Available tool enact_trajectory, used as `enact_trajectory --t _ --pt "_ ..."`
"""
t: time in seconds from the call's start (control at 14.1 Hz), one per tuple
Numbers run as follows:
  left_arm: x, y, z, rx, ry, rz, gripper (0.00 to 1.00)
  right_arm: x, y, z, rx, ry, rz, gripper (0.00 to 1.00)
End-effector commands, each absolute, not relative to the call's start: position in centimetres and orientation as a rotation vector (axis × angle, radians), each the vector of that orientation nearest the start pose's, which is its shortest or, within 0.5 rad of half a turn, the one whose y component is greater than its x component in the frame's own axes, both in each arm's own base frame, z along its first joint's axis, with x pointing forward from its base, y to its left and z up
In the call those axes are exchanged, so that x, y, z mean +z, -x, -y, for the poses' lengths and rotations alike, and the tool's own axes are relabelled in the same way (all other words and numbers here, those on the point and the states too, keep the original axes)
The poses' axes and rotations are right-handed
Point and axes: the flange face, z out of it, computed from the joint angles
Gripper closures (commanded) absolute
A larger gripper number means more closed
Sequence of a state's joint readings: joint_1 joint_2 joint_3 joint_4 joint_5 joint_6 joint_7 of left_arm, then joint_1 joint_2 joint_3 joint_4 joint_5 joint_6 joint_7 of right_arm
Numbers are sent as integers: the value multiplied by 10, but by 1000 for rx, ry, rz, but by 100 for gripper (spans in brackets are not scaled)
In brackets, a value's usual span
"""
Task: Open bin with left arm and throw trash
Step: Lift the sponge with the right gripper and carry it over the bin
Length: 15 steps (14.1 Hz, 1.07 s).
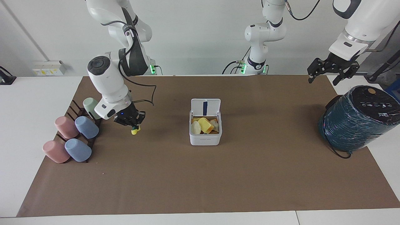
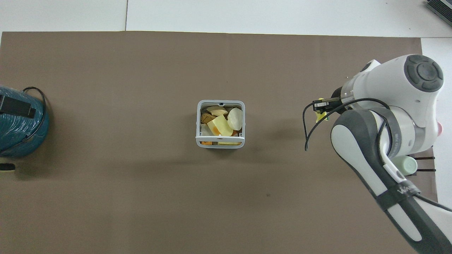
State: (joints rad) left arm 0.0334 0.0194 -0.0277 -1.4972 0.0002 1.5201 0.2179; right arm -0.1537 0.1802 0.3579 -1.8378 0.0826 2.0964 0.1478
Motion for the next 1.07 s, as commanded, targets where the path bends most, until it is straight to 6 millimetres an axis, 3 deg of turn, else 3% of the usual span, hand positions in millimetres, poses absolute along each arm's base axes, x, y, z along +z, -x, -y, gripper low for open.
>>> enact_trajectory --t 0.0,0.21,0.36,0.57,0.64,0.85,0.92,1.0 --pt "645 -549 -4 -3 3098 -344 0 457 -604 -167 -60 2842 -208 100" --pt "645 -549 -4 -3 3098 -344 0 464 -590 -243 -83 2707 -402 100" --pt "645 -549 -4 -3 3098 -344 0 454 -578 -287 -80 2662 -475 100" --pt "645 -549 -4 -3 3098 -344 0 433 -568 -318 -52 2641 -519 100" --pt "645 -549 -4 -3 3098 -344 0 425 -565 -317 -42 2649 -523 99" --pt "645 -549 -4 -3 3098 -344 0 406 -553 -325 -51 2654 -516 10" --pt "645 -549 -4 -3 3098 -344 0 407 -554 -324 -57 2651 -519 0" --pt "645 -549 -4 -3 3098 -344 0 408 -554 -325 -63 2647 -517 0"
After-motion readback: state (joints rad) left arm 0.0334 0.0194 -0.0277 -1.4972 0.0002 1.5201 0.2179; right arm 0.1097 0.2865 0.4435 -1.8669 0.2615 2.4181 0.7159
